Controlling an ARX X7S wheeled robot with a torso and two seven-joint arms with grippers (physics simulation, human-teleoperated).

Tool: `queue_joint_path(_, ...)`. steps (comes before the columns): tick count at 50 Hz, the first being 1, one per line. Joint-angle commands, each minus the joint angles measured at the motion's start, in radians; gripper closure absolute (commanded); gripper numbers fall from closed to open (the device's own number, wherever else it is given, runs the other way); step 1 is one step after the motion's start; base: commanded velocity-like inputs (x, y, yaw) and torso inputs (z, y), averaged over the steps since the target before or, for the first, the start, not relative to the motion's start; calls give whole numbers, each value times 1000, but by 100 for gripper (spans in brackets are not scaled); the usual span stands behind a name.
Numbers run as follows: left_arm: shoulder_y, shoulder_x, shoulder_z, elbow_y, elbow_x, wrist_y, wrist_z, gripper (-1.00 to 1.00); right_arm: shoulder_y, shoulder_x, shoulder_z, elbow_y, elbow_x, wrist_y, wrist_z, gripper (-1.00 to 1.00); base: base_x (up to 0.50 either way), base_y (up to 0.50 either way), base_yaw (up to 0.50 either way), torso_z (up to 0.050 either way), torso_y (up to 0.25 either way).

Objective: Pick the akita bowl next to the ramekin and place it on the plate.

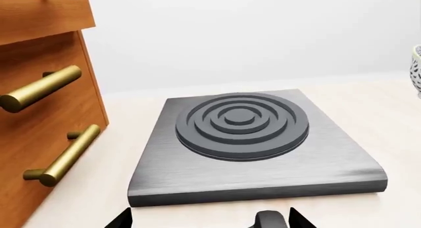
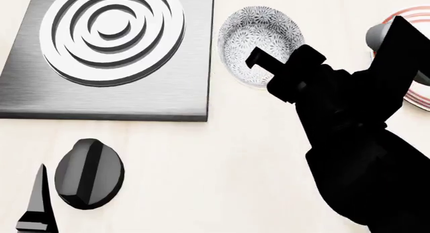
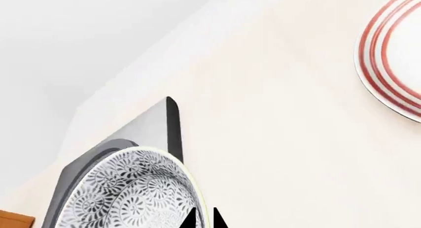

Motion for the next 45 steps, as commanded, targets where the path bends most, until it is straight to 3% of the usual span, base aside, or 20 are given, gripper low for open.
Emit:
queue_joint_path(1,-4,-2,4,-3,-1,-1,-4,-100,110,5,-23,150,-78,-67,-49,100,0,0,0,0,0)
queue_joint_path(45,6,-14,15,-17,5,22,-14,-100,356,77,-72,659,-321,-317,-229,100,0,0,0,0,0)
